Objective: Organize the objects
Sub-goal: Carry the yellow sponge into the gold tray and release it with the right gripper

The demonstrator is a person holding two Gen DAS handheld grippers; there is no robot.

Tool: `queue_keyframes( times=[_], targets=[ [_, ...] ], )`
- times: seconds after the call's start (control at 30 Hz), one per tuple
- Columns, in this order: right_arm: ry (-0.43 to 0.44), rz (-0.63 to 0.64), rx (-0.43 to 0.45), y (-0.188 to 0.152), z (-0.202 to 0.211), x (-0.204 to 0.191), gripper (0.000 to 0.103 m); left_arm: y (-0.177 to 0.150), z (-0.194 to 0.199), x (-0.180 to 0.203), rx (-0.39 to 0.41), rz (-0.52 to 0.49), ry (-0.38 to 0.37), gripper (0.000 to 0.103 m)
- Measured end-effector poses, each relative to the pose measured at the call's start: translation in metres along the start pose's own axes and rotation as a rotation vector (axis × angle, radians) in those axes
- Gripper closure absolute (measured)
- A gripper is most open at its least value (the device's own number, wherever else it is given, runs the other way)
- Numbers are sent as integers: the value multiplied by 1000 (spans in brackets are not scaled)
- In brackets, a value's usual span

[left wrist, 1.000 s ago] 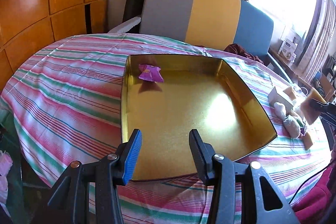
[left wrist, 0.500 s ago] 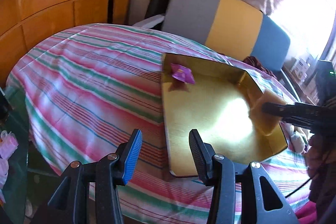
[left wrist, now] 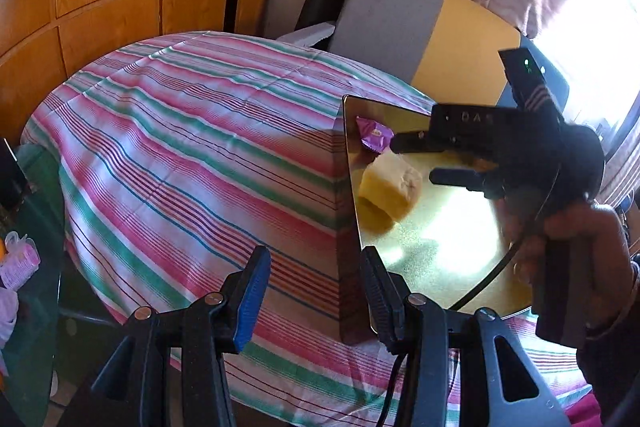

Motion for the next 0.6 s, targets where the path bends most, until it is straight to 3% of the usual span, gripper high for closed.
queue_keyframes(
  times=[0.6],
  targets=[
    [-79,103,93,-33,44,2,21,1,16,19,44,-54,-3,56]
  ],
)
Point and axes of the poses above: each gripper's, at about its wrist camera, not at the fingertips, and z roughly against the way its jaws point, x to its right, y to its top, the point moved 3 cm from there along -z, roughly the way its jaws point
